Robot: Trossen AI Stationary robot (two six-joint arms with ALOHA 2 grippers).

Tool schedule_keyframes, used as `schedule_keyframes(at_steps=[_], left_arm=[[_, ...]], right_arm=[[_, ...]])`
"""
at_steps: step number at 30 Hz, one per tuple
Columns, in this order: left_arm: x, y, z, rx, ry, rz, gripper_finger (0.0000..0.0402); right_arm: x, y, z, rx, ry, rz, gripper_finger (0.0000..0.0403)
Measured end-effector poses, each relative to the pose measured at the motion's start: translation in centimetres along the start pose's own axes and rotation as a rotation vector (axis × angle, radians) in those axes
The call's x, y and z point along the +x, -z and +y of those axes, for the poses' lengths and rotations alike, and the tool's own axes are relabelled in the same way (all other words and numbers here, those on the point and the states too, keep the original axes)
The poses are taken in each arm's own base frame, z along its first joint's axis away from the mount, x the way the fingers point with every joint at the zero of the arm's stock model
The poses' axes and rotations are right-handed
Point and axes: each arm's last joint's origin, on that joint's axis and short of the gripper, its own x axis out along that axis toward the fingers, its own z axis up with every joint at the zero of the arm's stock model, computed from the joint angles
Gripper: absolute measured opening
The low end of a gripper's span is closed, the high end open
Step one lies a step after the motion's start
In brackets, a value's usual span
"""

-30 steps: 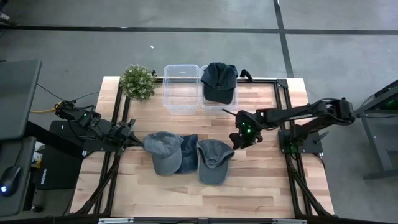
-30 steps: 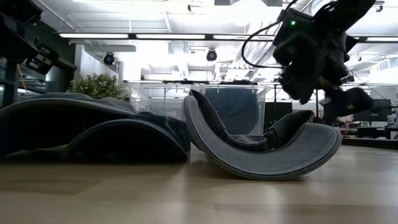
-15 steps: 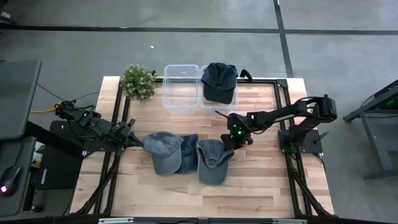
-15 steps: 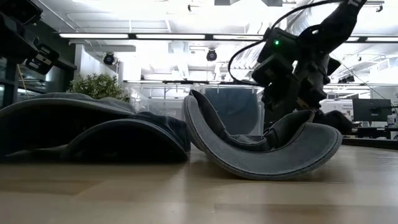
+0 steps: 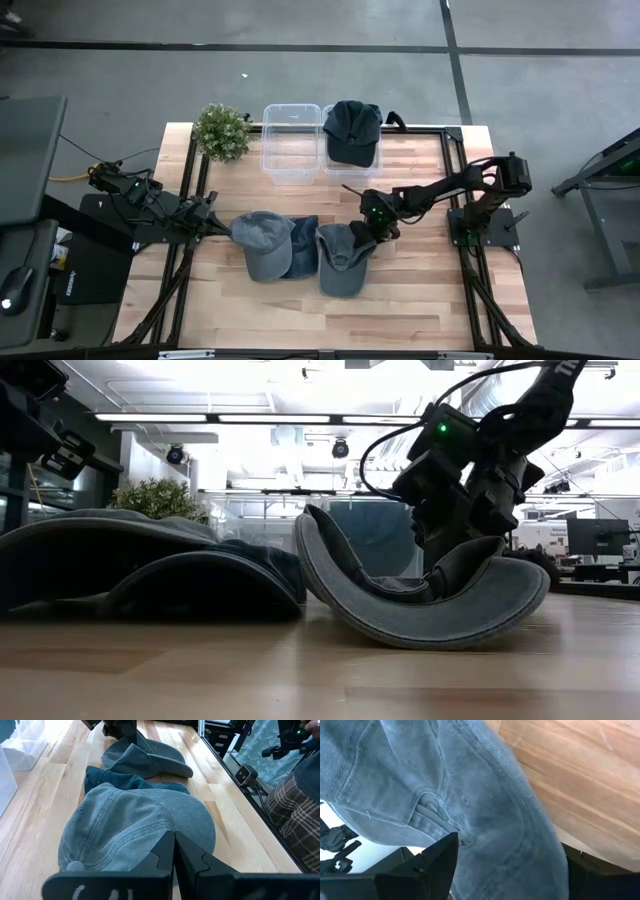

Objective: Pick & Place hat
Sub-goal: Put the right gray cap into the left transparent bin

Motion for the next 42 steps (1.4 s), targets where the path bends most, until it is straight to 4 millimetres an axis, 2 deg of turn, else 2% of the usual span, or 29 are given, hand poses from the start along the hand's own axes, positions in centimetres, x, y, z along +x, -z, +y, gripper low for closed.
schedule_keyframes(at_steps=[3, 8, 13, 17, 23, 28, 34, 42], left_arm=[[0.0, 0.0, 0.0, 0.000, 0.000, 0.000, 0.0000], [0.0, 0.0, 0.0, 0.000, 0.000, 0.000, 0.0000], [0.0, 0.0, 0.0, 0.000, 0.000, 0.000, 0.0000], [0.0, 0.0, 0.0, 0.000, 0.000, 0.000, 0.0000], [0.0, 0.0, 0.0, 0.000, 0.000, 0.000, 0.0000], [0.0, 0.0, 0.0, 0.000, 0.000, 0.000, 0.0000], [0.0, 0.0, 0.0, 0.000, 0.000, -0.001, 0.0000], [0.0, 0.0, 0.0, 0.000, 0.000, -0.001, 0.0000]], right_arm=[[0.1, 0.1, 0.0, -0.006, 0.004, -0.003, 0.0223], [0.3, 0.4, 0.0, -0.025, 0.015, -0.006, 0.0163], [0.4, 0.5, -0.1, -0.051, 0.019, -0.004, 0.0092], [0.4, 0.6, 0.2, -0.106, -0.005, 0.009, 0.0018], [-0.2, 1.1, 1.2, -0.196, -0.063, -0.031, 0.0005], [-2.6, 2.1, 2.9, -0.277, -0.123, -0.147, 0.0003], [-7.0, 3.9, 4.8, -0.383, -0.225, -0.277, 0.0002], [-14.0, 5.3, 8.3, -0.498, -0.096, -0.385, 0.0001]])
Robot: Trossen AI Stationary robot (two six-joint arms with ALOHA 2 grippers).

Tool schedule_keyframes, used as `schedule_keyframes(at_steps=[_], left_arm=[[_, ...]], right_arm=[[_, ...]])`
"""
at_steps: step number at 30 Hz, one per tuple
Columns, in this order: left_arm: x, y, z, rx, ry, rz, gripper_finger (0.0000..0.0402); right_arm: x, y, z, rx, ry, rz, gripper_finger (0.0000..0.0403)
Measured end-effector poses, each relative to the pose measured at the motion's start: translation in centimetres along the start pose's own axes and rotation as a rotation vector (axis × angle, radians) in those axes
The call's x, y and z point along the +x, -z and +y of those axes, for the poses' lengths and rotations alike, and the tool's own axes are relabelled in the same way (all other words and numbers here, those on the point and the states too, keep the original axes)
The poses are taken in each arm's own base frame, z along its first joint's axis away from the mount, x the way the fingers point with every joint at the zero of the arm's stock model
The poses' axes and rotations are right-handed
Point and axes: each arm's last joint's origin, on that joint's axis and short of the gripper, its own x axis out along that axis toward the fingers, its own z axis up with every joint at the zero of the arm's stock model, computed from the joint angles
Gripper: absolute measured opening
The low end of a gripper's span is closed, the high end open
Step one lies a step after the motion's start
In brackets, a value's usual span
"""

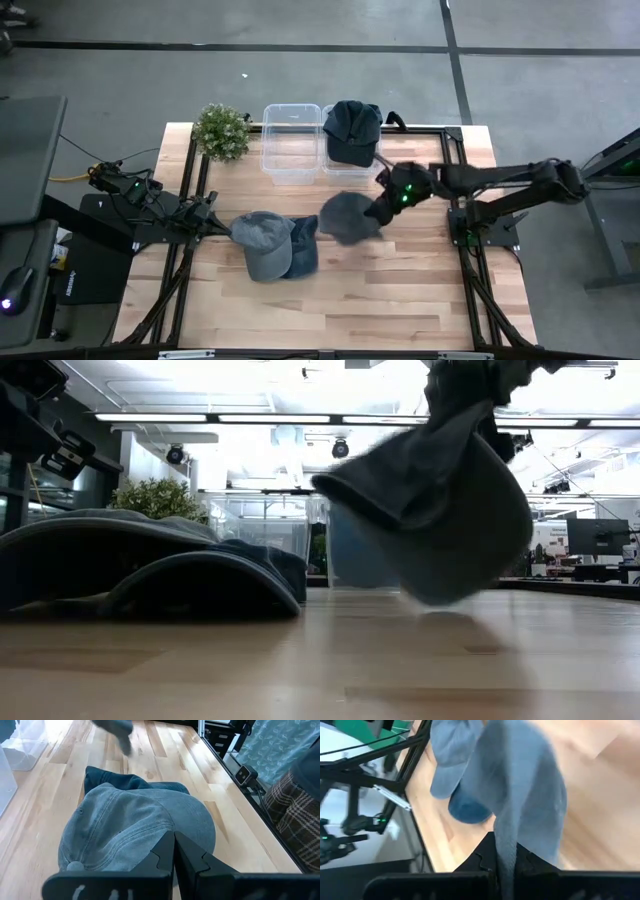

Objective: Pick & Place hat
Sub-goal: Put the right gray cap into the left transparent bin

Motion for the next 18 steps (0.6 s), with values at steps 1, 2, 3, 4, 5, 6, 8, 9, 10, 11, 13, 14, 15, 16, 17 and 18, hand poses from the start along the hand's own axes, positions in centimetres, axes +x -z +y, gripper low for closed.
schedule_keyframes(at_steps=[1, 2, 3, 4, 5, 6, 8, 9, 10, 11, 13, 14, 15, 16, 17, 18], left_arm=[[0.0, 0.0, 0.0, 0.000, 0.000, 0.000, 0.0000], [0.0, 0.0, 0.0, 0.000, 0.000, 0.000, 0.0000], [0.0, 0.0, 0.0, 0.000, 0.000, 0.000, 0.0000], [0.0, 0.0, 0.0, 0.000, 0.000, 0.000, 0.0000], [0.0, 0.0, 0.0, 0.000, 0.000, 0.000, 0.0000], [0.0, 0.0, 0.0, 0.000, 0.000, 0.000, 0.0000], [0.0, 0.0, 0.0, 0.000, 0.000, 0.001, 0.0000], [0.0, 0.0, 0.0, 0.000, 0.000, 0.000, 0.0000], [0.0, 0.0, 0.0, 0.000, 0.000, 0.000, 0.0000], [0.0, 0.0, 0.0, 0.000, 0.000, 0.000, 0.0000], [0.0, 0.0, 0.0, 0.000, 0.000, 0.000, 0.0000], [0.0, 0.0, 0.0, 0.000, 0.000, 0.000, 0.0000], [0.0, 0.0, 0.0, 0.000, 0.000, 0.000, 0.0000], [0.0, 0.0, 0.0, 0.000, 0.000, 0.000, 0.0000], [0.0, 0.0, 0.0, 0.000, 0.000, 0.000, 0.0000], [0.0, 0.0, 0.0, 0.000, 0.000, 0.000, 0.0000]], right_arm=[[-0.8, -0.6, 0.6, -0.025, 0.017, -0.008, 0.0001], [-1.5, -1.1, 1.2, -0.053, 0.034, -0.020, 0.0001], [-2.2, -1.7, 1.8, -0.082, 0.052, -0.034, 0.0001], [-3.0, -2.3, 2.5, -0.112, 0.067, -0.047, 0.0001], [-3.6, -2.8, 3.0, -0.140, 0.092, -0.064, 0.0001], [-4.2, -3.3, 3.4, -0.165, 0.116, -0.084, 0.0001], [-5.2, -4.2, 4.1, -0.212, 0.157, -0.119, 0.0001], [-5.6, -4.6, 4.4, -0.231, 0.173, -0.136, 0.0000], [-5.9, -5.0, 4.6, -0.249, 0.184, -0.151, 0.0000], [-6.2, -5.3, 4.8, -0.266, 0.192, -0.167, 0.0000], [-6.4, -6.0, 5.0, -0.296, 0.211, -0.191, 0.0000], [-6.4, -6.2, 5.0, -0.309, 0.218, -0.202, 0.0000], [-6.3, -6.5, 5.0, -0.322, 0.222, -0.212, 0.0000], [-6.1, -6.7, 5.0, -0.332, 0.221, -0.220, 0.0000], [-5.9, -7.0, 4.9, -0.348, 0.219, -0.228, 0.0000], [-5.8, -7.2, 4.9, -0.362, 0.216, -0.234, 0.0000]])
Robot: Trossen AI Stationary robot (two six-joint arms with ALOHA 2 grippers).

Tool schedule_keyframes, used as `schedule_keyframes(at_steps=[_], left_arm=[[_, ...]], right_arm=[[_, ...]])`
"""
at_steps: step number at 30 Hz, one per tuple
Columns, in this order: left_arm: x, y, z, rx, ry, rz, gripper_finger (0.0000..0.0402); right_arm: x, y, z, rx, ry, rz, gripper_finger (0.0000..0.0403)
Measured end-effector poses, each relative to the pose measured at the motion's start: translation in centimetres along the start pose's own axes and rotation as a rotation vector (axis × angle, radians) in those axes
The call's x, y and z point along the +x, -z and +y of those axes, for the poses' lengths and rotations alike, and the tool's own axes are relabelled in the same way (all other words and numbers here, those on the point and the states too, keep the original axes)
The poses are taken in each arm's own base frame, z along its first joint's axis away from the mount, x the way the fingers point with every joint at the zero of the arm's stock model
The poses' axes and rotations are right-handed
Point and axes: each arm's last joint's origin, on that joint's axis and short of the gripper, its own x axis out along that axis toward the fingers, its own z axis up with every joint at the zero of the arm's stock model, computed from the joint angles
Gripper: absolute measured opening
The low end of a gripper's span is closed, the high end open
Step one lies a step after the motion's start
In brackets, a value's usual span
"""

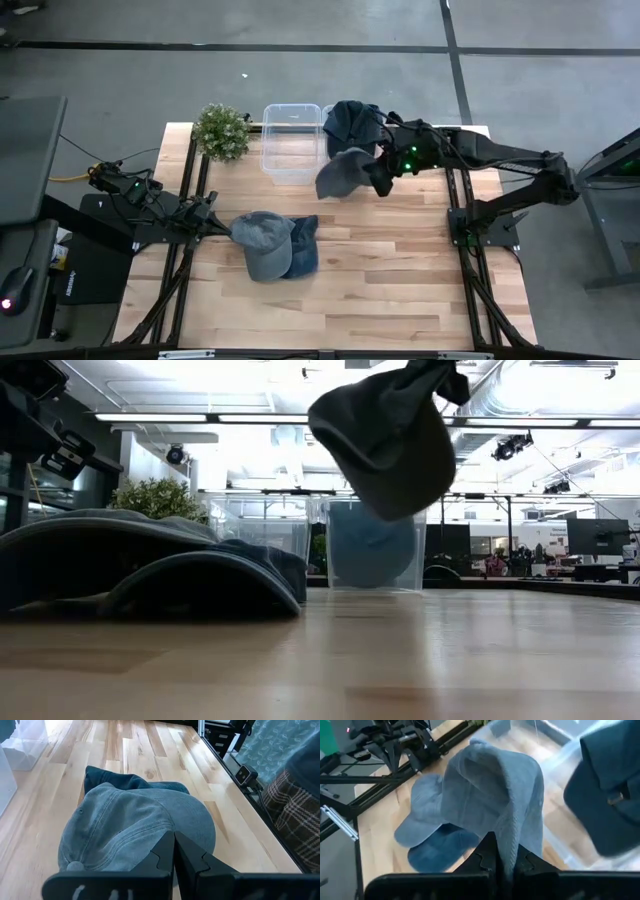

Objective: Pick & Place hat
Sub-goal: Put the right gray cap into the left transparent bin

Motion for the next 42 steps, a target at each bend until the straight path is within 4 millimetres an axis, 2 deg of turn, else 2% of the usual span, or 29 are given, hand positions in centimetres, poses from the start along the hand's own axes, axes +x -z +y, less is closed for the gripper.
schedule_keyframes(at_steps=[12, 29, 42], left_arm=[[0.0, 0.0, 0.0, 0.000, 0.000, 0.000, 0.0000], [0.0, 0.0, 0.1, 0.057, -0.022, -0.007, 0.0000], [-0.3, -1.0, 1.0, 0.027, -0.412, -0.180, 0.0000]], right_arm=[[3.1, -0.5, 0.0, -0.104, -0.077, 0.042, 0.0000], [2.8, -0.4, 0.0, -0.082, -0.074, 0.046, 0.0000], [2.8, -0.4, 0.0, -0.082, -0.071, 0.045, 0.0000]])
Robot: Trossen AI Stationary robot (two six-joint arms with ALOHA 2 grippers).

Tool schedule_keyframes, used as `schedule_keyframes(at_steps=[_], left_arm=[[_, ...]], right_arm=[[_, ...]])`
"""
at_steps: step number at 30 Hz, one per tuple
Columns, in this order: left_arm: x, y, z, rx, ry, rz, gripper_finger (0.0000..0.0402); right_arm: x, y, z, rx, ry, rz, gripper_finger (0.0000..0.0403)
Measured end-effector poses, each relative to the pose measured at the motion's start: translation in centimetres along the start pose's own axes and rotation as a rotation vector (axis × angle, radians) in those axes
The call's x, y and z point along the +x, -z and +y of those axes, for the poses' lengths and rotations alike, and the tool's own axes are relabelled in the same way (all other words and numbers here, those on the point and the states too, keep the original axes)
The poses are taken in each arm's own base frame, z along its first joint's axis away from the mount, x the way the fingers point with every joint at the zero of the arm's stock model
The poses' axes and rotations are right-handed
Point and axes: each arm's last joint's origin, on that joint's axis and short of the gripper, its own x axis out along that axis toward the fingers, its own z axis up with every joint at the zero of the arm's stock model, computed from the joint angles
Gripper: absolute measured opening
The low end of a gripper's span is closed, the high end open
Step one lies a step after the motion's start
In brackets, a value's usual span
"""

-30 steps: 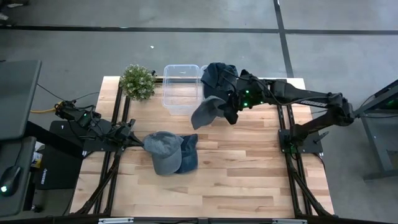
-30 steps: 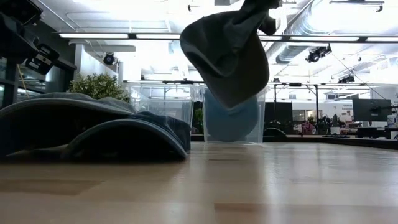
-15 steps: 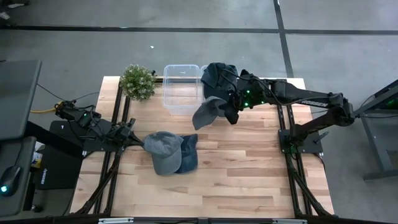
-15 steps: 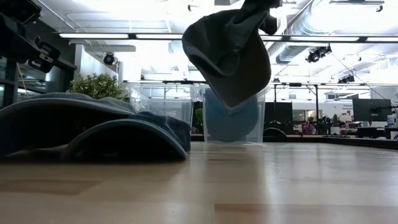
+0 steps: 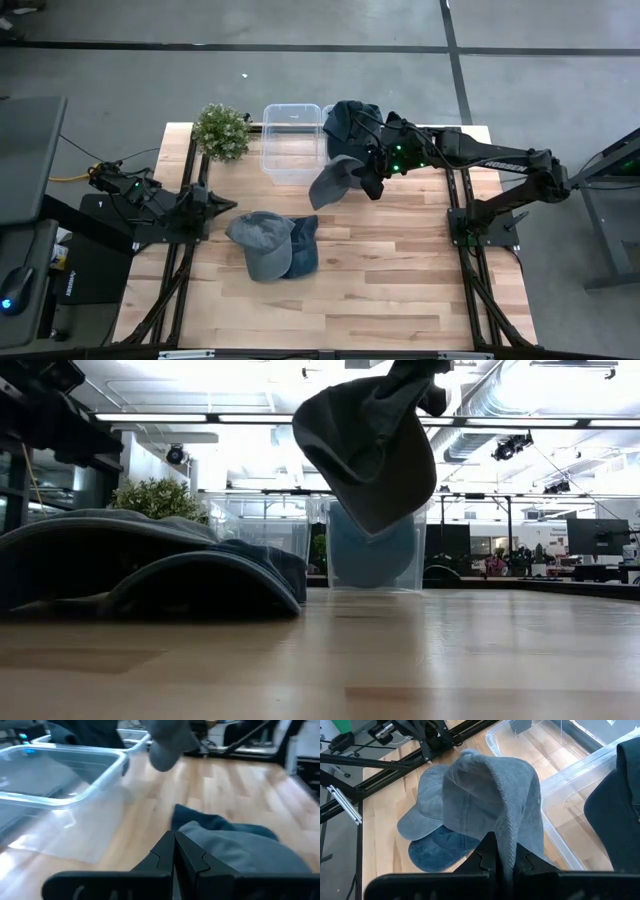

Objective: Pick & Place hat
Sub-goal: Put the right gray cap into the left transparent bin

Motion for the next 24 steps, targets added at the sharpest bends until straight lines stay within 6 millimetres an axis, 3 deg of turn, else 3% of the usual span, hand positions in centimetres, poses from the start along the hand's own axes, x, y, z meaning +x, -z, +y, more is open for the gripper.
schedule_keyframes(at_steps=[8, 17, 24], left_arm=[[0.0, -0.4, 0.2, 0.000, -0.080, -0.053, 0.0000], [-0.7, -3.9, 0.3, -0.303, -0.152, -0.368, 0.0000], [-1.3, -4.8, 0.9, -0.431, -0.327, -0.467, 0.0000]], right_arm=[[0.0, 0.0, 0.0, -0.001, 0.001, -0.001, 0.0000], [0.0, 0.0, 0.0, 0.008, 0.003, 0.000, 0.0000], [0.0, 0.1, -0.1, 0.030, 0.012, 0.010, 0.0000]])
